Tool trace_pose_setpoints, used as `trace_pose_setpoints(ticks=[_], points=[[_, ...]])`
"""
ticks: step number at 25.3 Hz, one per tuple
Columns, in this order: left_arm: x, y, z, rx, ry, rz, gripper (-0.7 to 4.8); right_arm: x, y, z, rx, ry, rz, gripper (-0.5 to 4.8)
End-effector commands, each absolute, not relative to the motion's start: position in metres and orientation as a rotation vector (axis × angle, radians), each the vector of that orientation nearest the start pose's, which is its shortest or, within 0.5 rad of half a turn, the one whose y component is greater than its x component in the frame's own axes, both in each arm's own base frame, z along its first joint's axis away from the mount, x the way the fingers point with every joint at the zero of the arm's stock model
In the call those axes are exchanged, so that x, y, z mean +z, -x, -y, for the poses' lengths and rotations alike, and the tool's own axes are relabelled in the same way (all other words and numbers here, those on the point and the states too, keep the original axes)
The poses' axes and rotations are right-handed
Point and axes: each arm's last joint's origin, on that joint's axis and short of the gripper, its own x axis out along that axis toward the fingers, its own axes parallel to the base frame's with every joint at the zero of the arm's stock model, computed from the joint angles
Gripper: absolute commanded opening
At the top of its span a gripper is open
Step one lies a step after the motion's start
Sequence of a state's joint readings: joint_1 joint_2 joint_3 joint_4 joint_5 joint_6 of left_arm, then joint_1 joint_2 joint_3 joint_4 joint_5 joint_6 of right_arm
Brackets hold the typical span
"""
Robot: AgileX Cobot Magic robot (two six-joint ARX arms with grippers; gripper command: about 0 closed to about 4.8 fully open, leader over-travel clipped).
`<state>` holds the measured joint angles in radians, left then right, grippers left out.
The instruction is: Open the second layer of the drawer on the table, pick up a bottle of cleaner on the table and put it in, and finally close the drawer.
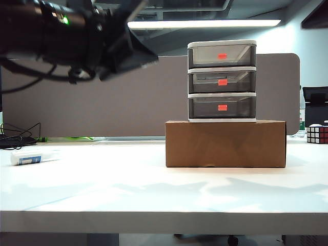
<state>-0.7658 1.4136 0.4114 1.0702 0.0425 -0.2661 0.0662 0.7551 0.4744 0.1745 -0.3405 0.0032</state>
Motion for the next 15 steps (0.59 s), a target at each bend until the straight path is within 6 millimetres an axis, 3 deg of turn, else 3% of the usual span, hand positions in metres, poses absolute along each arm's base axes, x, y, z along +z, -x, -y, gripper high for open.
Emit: trace_pose_setpoints(ticks=[1, 3, 8, 15], points=[[0.199, -0.191, 0.193, -0.845, 0.294, -0.04, -0.05, 0.27, -0.185, -0.022, 0.415, 0.016, -0.105, -0.05], [0.205, -0.196, 0.208, -0.825, 0.238, -0.024, -0.05, 0.272, -0.195, -0.023, 0.413, -0.023, -0.14, -0.05], [0.219, -0.2, 0.248, -0.556, 0.101, 0.082, -0.06, 0.273, -0.215, -0.026, 0.491, -0.003, -0.122, -0.05], [0.211, -0.213, 0.304, -0.489, 0.121, 0.097, -0.06, 0.271, -0.229, -0.028, 0.534, 0.01, -0.113, -0.05]])
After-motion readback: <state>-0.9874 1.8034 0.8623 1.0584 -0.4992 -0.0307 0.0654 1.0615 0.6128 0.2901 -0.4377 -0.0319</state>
